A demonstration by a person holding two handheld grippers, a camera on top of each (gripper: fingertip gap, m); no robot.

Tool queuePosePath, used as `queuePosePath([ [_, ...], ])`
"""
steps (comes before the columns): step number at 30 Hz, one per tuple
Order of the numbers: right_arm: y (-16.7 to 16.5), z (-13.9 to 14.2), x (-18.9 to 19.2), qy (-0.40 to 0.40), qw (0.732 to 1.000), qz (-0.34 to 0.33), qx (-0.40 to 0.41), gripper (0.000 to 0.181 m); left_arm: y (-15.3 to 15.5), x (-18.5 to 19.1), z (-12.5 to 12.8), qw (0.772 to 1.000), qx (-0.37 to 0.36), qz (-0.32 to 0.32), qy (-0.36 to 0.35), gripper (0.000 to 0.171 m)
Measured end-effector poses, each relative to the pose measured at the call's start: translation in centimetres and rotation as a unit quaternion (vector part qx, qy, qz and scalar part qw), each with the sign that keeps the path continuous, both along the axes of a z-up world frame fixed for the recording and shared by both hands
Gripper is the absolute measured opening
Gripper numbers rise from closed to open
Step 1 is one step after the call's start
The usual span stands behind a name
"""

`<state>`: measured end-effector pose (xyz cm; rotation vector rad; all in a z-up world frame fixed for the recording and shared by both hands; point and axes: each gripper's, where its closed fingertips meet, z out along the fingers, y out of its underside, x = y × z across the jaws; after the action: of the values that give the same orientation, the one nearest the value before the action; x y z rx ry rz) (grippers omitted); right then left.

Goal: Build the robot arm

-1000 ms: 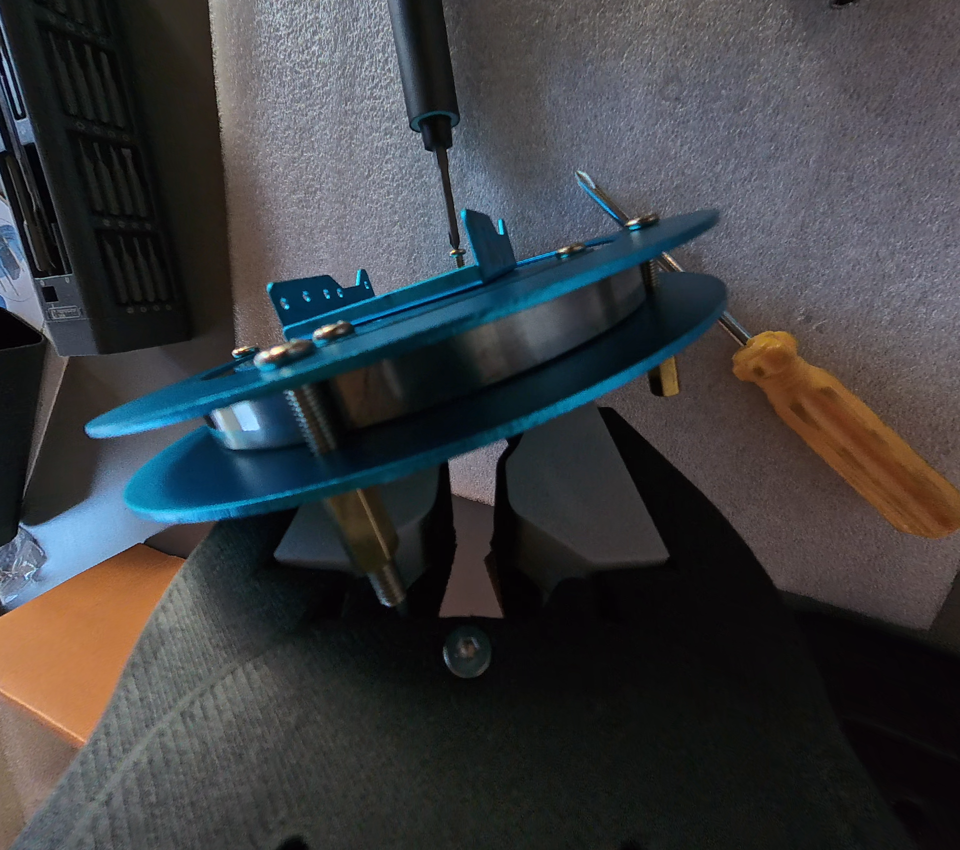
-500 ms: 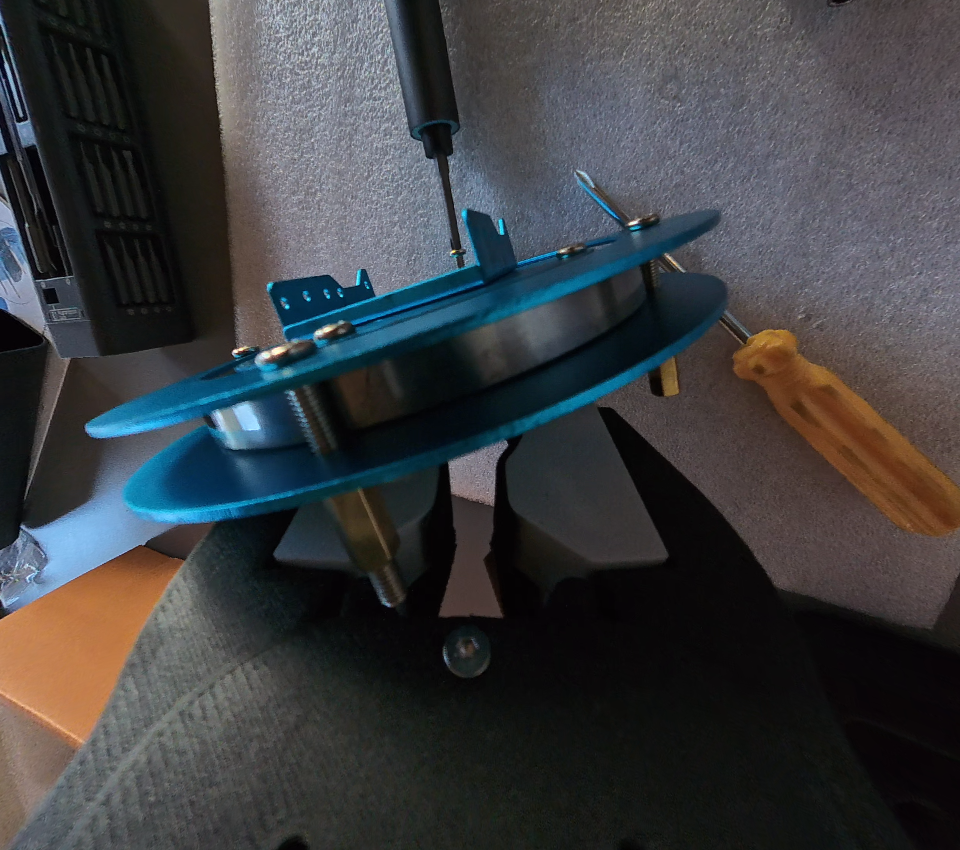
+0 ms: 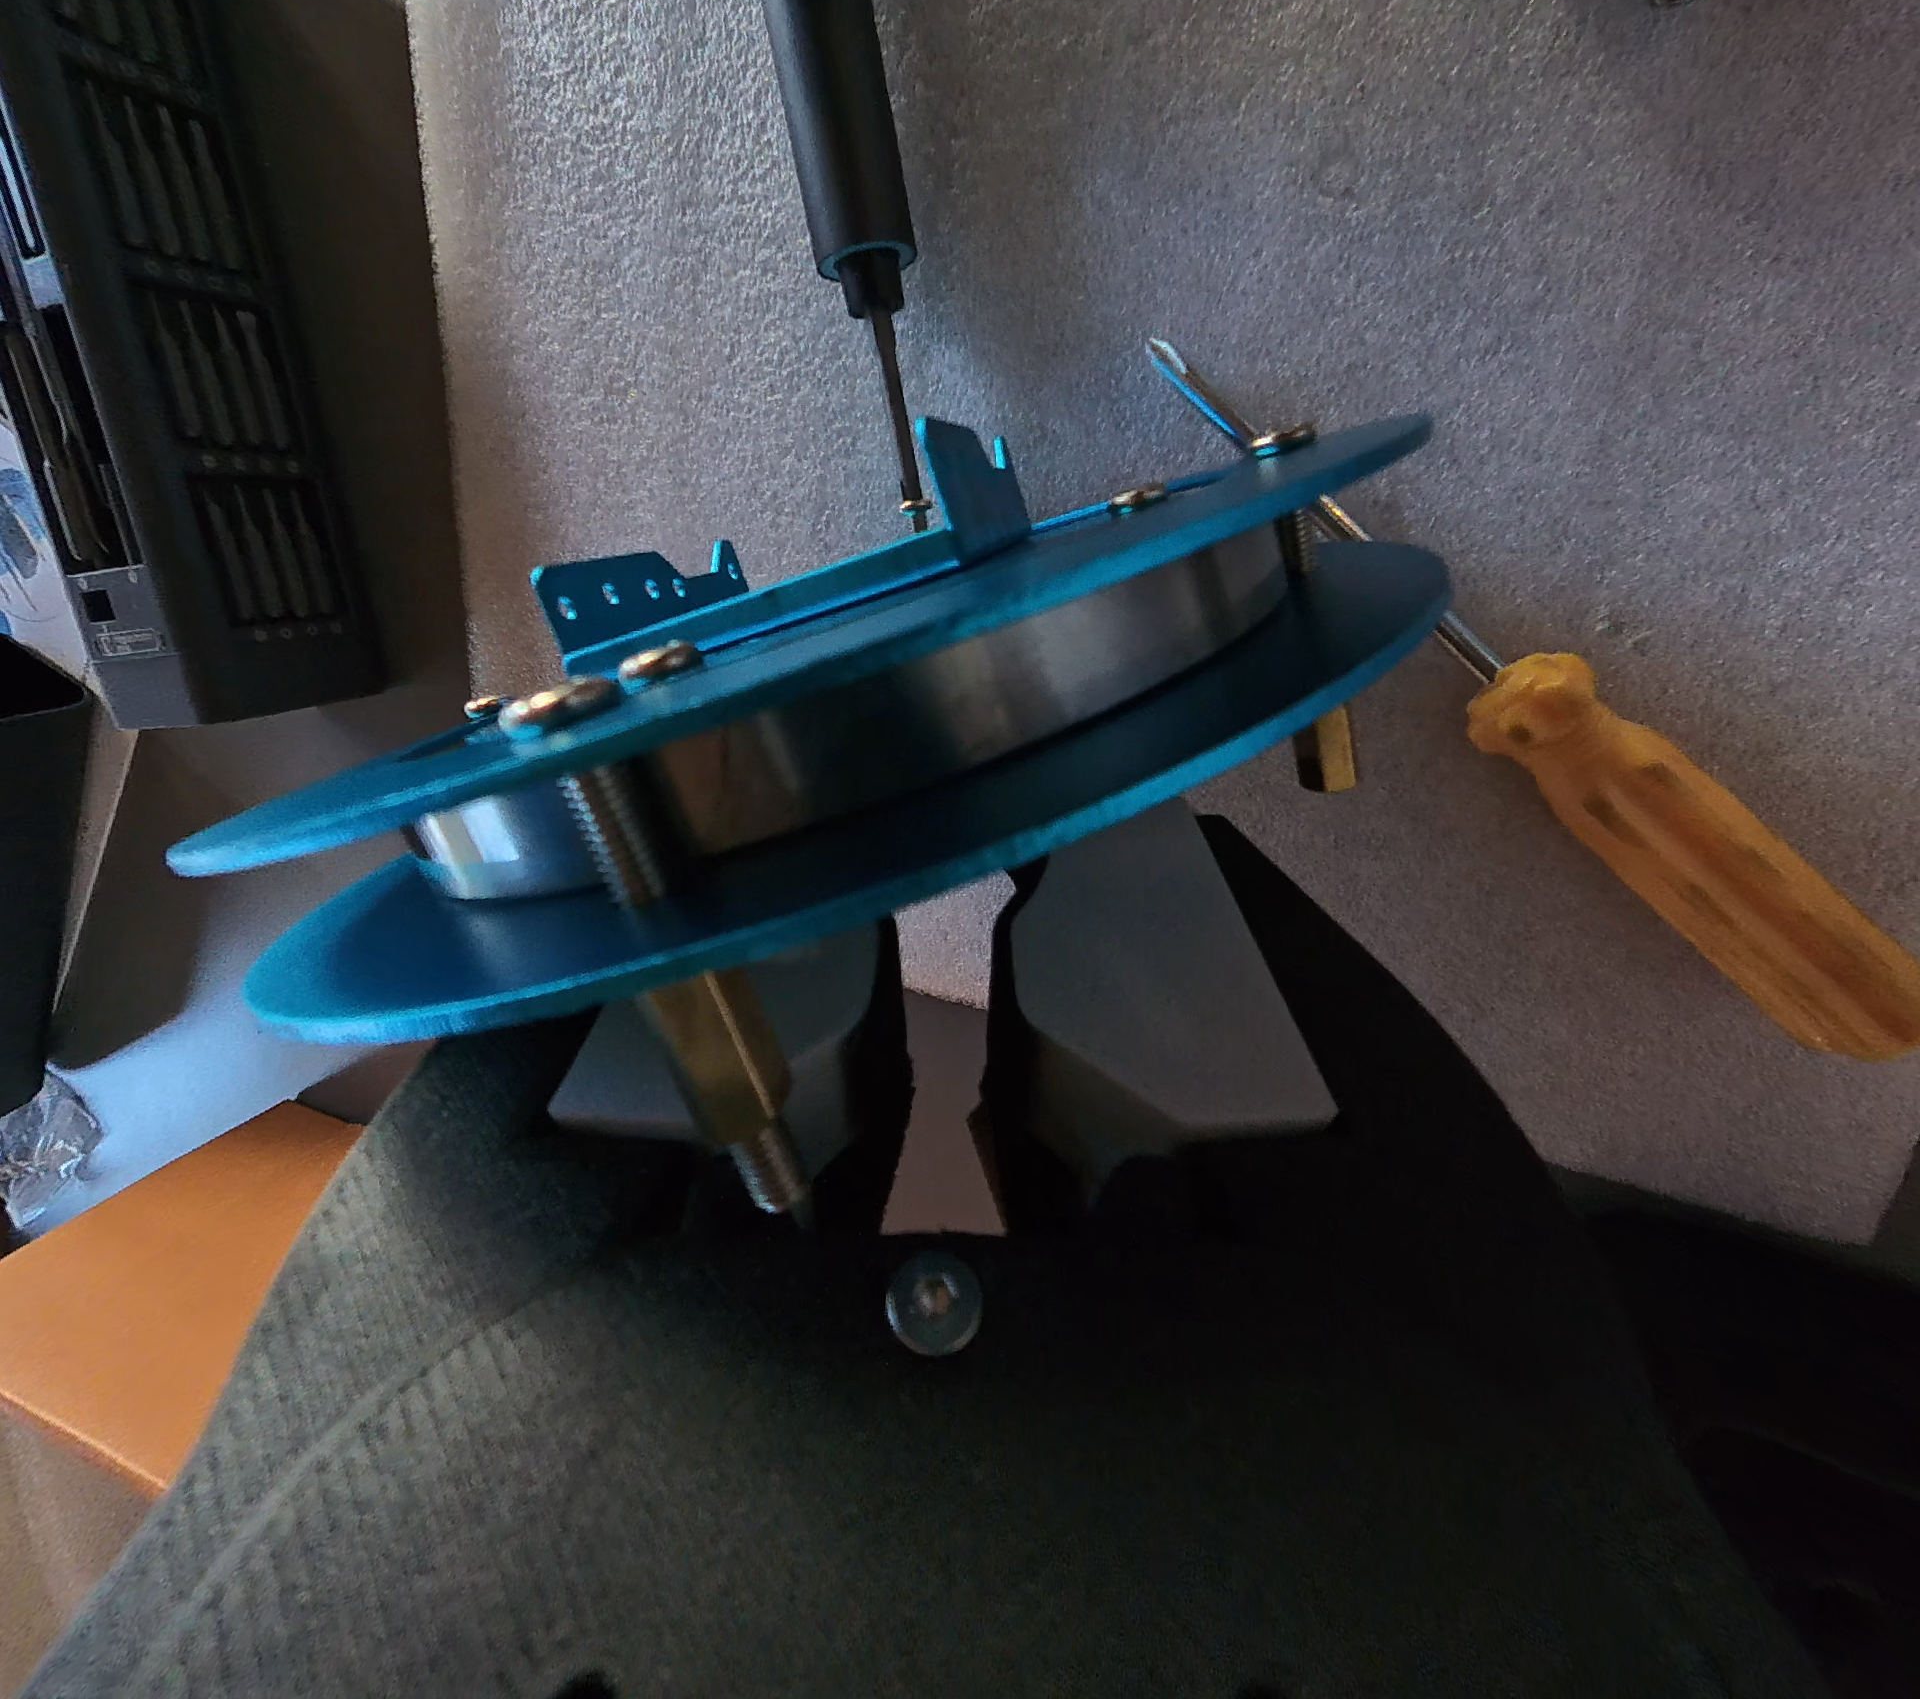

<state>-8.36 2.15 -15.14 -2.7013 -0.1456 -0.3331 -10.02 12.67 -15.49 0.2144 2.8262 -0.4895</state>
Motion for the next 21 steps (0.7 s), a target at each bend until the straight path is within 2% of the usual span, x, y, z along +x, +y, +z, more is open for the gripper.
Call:
queuePosePath([
  [21, 0.21, -0.02, 0.50, -0.018, 1.000, 0.000, -0.009, 0.015, 0.02, 0.01, -0.05, 1.000, -0.008, -0.005, -0.005, 0.004],
])
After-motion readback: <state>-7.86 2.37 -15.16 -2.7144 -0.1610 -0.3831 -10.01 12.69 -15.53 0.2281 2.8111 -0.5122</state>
